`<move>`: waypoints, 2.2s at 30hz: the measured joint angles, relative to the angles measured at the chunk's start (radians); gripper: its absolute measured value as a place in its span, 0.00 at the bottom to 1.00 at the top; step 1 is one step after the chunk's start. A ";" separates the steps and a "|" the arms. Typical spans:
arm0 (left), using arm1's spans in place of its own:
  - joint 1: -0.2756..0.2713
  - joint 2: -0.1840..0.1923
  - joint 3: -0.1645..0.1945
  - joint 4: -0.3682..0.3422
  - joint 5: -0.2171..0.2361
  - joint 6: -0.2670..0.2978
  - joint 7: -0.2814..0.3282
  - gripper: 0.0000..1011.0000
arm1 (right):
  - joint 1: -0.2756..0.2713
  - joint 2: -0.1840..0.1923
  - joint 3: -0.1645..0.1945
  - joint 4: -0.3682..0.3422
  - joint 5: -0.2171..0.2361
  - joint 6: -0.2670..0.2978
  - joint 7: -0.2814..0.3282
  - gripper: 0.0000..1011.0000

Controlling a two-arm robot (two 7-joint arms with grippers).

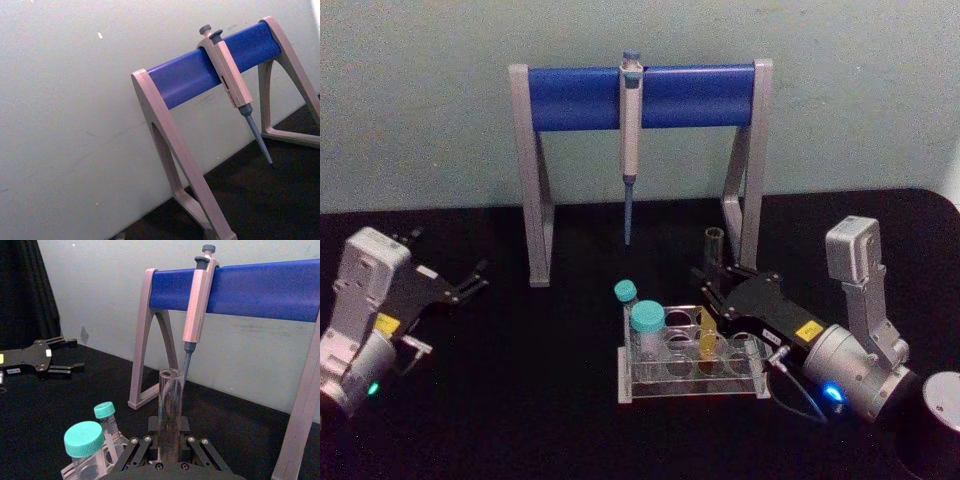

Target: Pick up the test tube from the test tube rack, shake it, then place it back into the test tube rack.

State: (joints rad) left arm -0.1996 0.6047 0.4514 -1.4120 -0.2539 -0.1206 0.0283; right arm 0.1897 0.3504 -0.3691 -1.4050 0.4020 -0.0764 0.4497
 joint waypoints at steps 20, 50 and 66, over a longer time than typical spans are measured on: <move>0.000 0.000 0.000 0.000 0.000 0.000 0.000 1.00 | 0.000 -0.001 0.000 0.000 -0.003 0.002 -0.004 0.32; 0.000 0.000 0.000 0.000 0.000 0.000 0.000 1.00 | 0.001 0.000 0.000 -0.001 -0.002 0.002 -0.002 0.99; 0.000 0.000 0.000 0.000 0.000 0.000 0.000 1.00 | -0.024 0.013 0.014 -0.029 0.008 0.001 -0.003 0.99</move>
State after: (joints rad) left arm -0.1996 0.6047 0.4514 -1.4120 -0.2539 -0.1205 0.0283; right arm 0.1660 0.3629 -0.3555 -1.4345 0.4101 -0.0756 0.4470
